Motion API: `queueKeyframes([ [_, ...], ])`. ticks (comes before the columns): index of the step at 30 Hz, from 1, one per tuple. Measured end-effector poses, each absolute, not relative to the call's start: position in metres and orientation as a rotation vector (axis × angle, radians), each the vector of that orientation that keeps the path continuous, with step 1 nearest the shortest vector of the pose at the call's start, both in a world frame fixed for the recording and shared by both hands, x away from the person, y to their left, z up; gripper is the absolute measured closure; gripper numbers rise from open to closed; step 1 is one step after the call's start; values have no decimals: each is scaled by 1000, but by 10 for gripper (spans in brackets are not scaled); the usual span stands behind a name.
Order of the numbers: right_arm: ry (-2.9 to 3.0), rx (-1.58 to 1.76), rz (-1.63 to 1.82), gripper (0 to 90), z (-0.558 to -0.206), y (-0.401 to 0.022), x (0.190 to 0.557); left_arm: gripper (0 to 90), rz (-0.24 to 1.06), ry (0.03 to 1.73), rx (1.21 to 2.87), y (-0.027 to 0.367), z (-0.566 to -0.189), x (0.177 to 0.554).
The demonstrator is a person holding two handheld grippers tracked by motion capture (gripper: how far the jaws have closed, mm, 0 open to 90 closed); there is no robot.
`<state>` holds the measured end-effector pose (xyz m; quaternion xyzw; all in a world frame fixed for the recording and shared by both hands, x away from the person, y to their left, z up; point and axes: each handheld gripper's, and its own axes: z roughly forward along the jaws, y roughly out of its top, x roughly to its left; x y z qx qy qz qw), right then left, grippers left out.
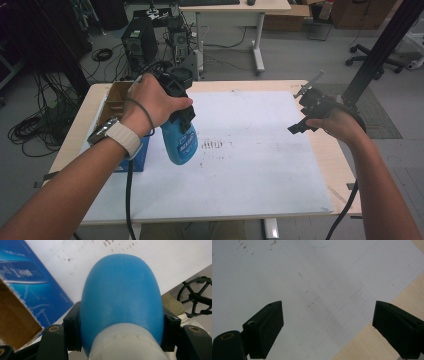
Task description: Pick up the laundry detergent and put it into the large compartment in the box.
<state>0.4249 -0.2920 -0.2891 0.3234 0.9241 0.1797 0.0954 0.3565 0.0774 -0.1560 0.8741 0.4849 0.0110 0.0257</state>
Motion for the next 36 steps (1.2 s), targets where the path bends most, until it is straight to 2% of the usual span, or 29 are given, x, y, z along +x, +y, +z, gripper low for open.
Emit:
queueKeyframes([
  [15,2743,957,531,100,-290,-292,427,373,-20,1566,2659,90,-137,365],
  [36,2735,959,534,100,-294,-296,431,373,50,1715,2545,124,-106,384],
])
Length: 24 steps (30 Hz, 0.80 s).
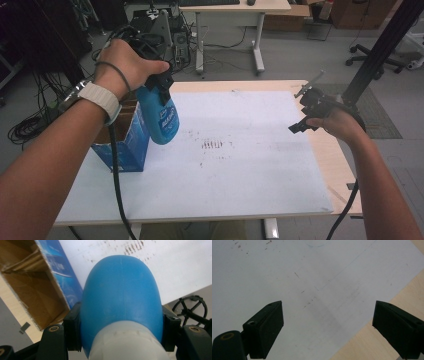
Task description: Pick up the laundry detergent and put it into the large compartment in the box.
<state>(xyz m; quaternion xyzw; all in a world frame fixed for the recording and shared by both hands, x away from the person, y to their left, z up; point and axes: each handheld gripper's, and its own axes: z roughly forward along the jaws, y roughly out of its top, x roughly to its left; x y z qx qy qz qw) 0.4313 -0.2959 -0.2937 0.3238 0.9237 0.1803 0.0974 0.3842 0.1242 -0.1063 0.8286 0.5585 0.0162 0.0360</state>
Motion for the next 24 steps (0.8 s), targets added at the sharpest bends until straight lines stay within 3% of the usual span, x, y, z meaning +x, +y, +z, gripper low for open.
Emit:
queueKeyframes([
  [24,2738,962,541,100,-296,-296,441,373,122,1857,2425,159,-79,396],
])
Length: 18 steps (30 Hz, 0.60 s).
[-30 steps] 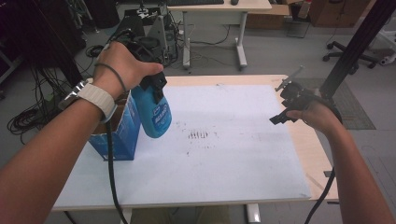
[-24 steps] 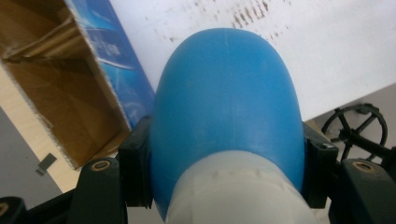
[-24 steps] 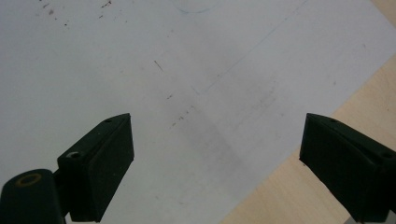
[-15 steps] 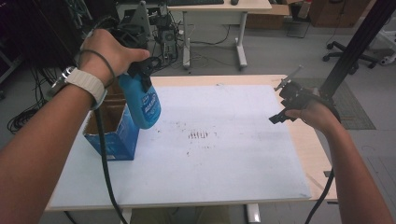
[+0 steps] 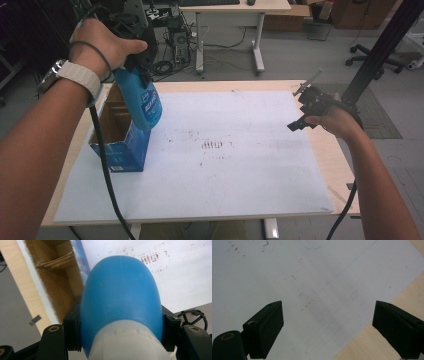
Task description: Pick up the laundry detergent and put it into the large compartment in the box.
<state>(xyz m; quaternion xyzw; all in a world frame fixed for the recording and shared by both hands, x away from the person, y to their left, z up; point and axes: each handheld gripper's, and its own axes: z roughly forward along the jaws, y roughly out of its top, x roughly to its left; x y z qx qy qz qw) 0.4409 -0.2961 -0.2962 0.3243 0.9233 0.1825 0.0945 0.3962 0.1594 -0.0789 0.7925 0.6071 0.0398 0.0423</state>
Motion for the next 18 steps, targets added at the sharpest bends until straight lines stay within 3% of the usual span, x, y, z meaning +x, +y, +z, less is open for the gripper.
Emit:
queueKeyframes([
  [18,2730,973,547,100,-298,-298,443,373,166,1971,2320,192,-68,401],
])
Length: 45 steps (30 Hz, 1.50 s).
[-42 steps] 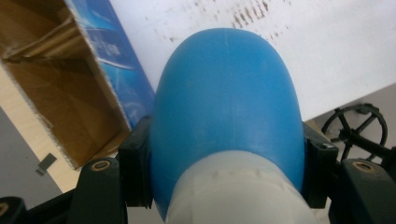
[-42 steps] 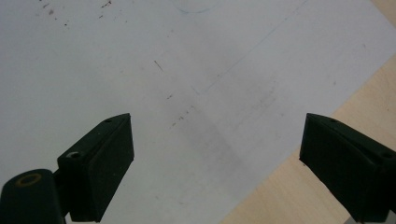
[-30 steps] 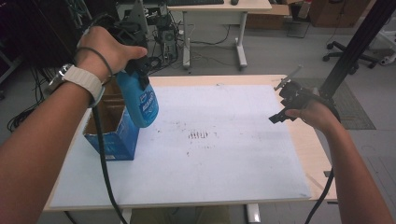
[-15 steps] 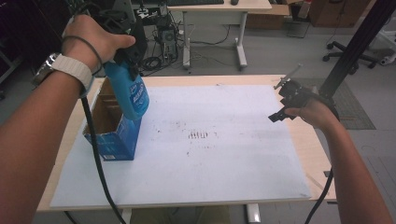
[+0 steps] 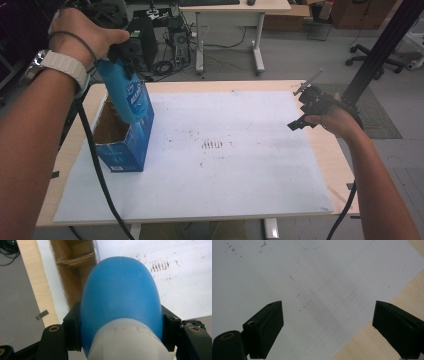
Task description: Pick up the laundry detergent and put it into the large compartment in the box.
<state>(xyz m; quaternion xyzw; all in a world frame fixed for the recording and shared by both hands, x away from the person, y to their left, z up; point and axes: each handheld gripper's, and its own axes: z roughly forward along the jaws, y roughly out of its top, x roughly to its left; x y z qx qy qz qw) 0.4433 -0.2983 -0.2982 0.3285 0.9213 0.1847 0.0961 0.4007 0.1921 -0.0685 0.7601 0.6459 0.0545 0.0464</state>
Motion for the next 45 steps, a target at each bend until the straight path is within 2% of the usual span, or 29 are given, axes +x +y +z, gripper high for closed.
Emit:
queueKeyframes([
  [23,2722,986,540,100,-299,-301,444,373,243,2070,2253,226,-75,404],
  [45,2714,985,523,100,-296,-298,444,373,226,2083,2267,245,-120,409],
])
